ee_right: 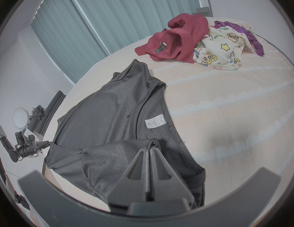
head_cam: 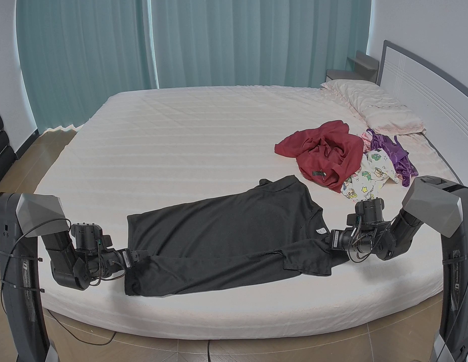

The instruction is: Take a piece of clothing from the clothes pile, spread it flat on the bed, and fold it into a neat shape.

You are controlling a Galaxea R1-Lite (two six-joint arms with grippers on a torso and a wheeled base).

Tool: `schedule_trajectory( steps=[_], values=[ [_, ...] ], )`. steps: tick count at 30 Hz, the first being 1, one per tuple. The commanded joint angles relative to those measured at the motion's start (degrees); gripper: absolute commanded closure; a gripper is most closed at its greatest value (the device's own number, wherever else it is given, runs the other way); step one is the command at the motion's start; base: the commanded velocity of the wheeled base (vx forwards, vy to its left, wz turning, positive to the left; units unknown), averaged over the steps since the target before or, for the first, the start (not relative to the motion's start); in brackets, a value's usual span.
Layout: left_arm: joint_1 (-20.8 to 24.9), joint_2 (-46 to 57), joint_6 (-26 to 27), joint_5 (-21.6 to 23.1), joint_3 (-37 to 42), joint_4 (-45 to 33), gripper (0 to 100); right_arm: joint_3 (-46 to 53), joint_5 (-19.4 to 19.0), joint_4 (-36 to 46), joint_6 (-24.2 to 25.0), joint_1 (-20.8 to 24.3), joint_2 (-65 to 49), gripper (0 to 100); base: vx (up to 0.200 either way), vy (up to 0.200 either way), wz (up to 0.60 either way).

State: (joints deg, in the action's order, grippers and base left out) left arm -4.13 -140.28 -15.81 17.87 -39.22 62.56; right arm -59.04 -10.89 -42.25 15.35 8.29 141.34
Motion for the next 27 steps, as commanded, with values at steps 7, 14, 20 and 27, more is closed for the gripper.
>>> schedule_trajectory(
  steps=[7,14,20,27],
  values=[
    [-0.3,-0.3,-0.3,-0.4,0.5,0.2,100,-0.5,0.1,0.0,-0.1,0.0,0.3,100,0.000,0.000,0.00],
    [-2.5,0.7,-0.3,-0.6,1.2,0.3,100,-0.6,0.3,-1.7,-0.5,0.0,-0.1,100,0.000,0.000,0.00],
    [-4.0,1.8,-0.4,-0.6,3.2,1.5,100,-0.7,0.4,-5.9,-0.6,0.1,0.6,100,0.000,0.000,0.00],
    [-4.6,1.1,-2.1,-3.8,4.7,3.7,100,-3.6,0.8,-6.1,-0.5,0.0,1.4,100,0.000,0.000,0.00]
  ],
)
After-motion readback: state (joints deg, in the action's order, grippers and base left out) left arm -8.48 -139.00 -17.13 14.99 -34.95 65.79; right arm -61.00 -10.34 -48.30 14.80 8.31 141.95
